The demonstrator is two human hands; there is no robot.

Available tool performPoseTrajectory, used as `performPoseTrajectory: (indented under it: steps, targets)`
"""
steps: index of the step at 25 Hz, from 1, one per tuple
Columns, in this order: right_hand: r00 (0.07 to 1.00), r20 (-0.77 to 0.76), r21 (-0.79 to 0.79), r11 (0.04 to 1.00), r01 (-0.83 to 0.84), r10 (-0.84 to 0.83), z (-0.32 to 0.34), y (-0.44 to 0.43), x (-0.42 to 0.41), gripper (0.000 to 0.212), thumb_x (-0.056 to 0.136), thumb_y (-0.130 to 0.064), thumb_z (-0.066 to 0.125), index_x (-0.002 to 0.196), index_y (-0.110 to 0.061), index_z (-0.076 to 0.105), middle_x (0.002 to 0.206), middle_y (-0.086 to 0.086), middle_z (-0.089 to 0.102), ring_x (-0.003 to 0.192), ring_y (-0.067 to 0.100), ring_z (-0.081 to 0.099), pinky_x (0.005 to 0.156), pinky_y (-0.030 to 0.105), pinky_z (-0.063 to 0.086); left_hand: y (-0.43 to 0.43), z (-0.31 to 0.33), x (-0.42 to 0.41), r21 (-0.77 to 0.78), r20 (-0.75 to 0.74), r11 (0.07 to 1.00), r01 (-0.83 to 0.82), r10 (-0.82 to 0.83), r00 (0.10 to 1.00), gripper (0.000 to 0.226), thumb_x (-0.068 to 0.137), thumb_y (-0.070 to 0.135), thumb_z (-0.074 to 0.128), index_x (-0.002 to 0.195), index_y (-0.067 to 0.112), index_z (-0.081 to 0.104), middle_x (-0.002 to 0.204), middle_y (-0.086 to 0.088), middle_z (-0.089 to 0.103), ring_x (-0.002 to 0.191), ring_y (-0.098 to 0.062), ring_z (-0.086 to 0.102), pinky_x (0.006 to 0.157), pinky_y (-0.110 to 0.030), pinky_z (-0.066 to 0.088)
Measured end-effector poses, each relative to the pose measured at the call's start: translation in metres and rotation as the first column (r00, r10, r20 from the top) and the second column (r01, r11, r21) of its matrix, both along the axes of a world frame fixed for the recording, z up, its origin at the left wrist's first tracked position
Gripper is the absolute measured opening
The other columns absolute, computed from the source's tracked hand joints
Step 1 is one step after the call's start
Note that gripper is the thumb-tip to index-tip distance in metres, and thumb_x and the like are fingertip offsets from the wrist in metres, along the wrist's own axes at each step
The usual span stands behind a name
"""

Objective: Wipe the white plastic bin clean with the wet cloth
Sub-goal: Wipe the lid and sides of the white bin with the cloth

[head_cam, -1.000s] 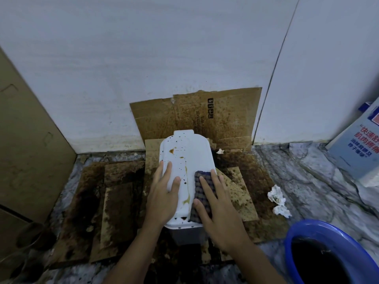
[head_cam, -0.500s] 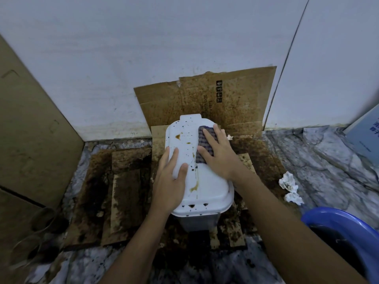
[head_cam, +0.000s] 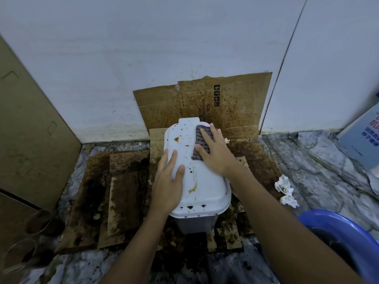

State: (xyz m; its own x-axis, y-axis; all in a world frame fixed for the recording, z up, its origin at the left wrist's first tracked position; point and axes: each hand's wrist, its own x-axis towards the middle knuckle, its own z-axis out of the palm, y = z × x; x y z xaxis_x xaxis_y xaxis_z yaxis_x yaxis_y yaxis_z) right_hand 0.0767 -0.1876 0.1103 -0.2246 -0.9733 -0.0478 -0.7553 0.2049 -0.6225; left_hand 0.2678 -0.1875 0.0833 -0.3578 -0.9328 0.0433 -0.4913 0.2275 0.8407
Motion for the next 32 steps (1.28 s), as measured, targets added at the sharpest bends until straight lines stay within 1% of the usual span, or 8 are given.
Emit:
performPoseTrajectory:
  steps: [5, 10, 13, 15, 19, 26, 30, 32]
  targets:
    - [0.999, -0.043, -0.027, 0.999, -0.018, 0.017, -0.004, 0.069, 0.025, 0.069, 0.101, -0.059, 0.036, 0.160, -0.036, 0.008, 0.165, -0.016, -0.021, 0.152, 0.013, -0.022, 0.121, 0.048, 0.020, 0.000, -0.001, -0.001, -0.017, 0.013, 1.000, -0.005, 0.006, 1.000, 0.055, 0.106, 0.046, 0.039, 0.158, 0.033, 0.027, 0.167, 0.019, 0.007, 0.153, -0.008, 0.011, 0.118, -0.035, 0.023]
    - [0.996, 0.072, -0.006, 0.999, -0.053, 0.053, 0.000, 0.086, 0.029, 0.078, 0.098, -0.062, 0.039, 0.160, -0.035, 0.000, 0.163, -0.019, -0.026, 0.150, 0.010, -0.027, 0.126, 0.049, 0.009, -0.001, 0.008, -0.001, 0.043, 0.015, 0.998, -0.035, 0.034, 0.999, 0.053, 0.105, 0.047, 0.040, 0.156, 0.033, 0.034, 0.166, 0.017, 0.012, 0.154, -0.011, 0.010, 0.124, -0.043, 0.014]
    - [0.978, 0.205, -0.079, 0.997, -0.022, 0.038, 0.002, 0.089, 0.023, 0.080, 0.098, -0.061, 0.040, 0.160, -0.034, -0.002, 0.165, -0.022, -0.018, 0.151, 0.004, -0.020, 0.126, 0.045, 0.008, -0.003, 0.021, -0.009, -0.148, 0.099, 0.986, -0.072, 0.088, 0.991, 0.047, 0.102, 0.055, 0.042, 0.147, 0.040, 0.048, 0.160, 0.021, 0.029, 0.153, -0.009, 0.014, 0.124, -0.051, 0.000]
    - [0.959, 0.281, -0.124, 0.992, 0.015, 0.020, 0.003, 0.093, 0.016, 0.074, 0.102, -0.055, 0.038, 0.161, -0.032, 0.000, 0.166, -0.022, -0.010, 0.151, -0.001, -0.013, 0.127, 0.041, 0.008, -0.005, 0.029, -0.023, -0.265, 0.053, 0.961, 0.074, -0.062, 0.997, 0.043, 0.098, 0.051, 0.046, 0.137, 0.038, 0.059, 0.149, 0.019, 0.050, 0.147, -0.011, 0.030, 0.123, -0.055, 0.017]
    - [0.940, 0.340, -0.160, 0.984, 0.083, -0.024, 0.001, 0.097, 0.004, 0.065, 0.105, -0.050, 0.034, 0.161, -0.030, 0.008, 0.167, -0.019, 0.002, 0.152, -0.002, -0.003, 0.127, 0.038, 0.010, -0.007, 0.026, -0.043, -0.322, 0.245, 0.890, 0.323, -0.251, 0.936, 0.033, 0.097, 0.045, 0.055, 0.126, 0.038, 0.069, 0.139, 0.020, 0.059, 0.130, -0.016, 0.041, 0.112, -0.047, 0.033]
    - [0.951, 0.309, -0.116, 0.992, 0.046, -0.008, -0.007, 0.086, 0.005, 0.062, 0.102, -0.063, 0.027, 0.159, -0.042, 0.012, 0.166, -0.024, 0.000, 0.153, 0.000, -0.002, 0.126, 0.047, 0.012, -0.014, 0.026, 0.000, -0.340, 0.264, 0.918, 0.203, -0.113, 0.958, 0.030, 0.101, 0.034, 0.058, 0.130, 0.033, 0.068, 0.145, 0.022, 0.050, 0.137, -0.014, 0.029, 0.117, -0.020, 0.008]
    - [0.960, 0.280, -0.062, 0.998, -0.003, 0.021, -0.006, 0.076, 0.015, 0.066, 0.101, -0.062, 0.030, 0.159, -0.040, 0.008, 0.166, -0.022, -0.008, 0.154, 0.005, -0.005, 0.126, 0.046, 0.010, -0.017, 0.021, 0.043, -0.276, 0.213, 0.955, 0.106, -0.047, 0.976, 0.037, 0.101, 0.037, 0.053, 0.137, 0.035, 0.061, 0.141, 0.022, 0.051, 0.139, -0.014, 0.031, 0.120, -0.051, 0.023]
    - [0.966, 0.259, -0.053, 0.999, -0.002, 0.016, -0.006, 0.070, 0.020, 0.067, 0.102, -0.058, 0.032, 0.160, -0.035, 0.007, 0.166, -0.019, -0.013, 0.154, 0.007, -0.010, 0.125, 0.044, 0.007, -0.011, 0.021, 0.046, -0.208, 0.161, 0.978, 0.004, 0.030, 0.987, 0.045, 0.095, 0.044, 0.046, 0.140, 0.042, 0.055, 0.134, 0.023, 0.046, 0.135, -0.010, 0.035, 0.118, -0.055, 0.023]
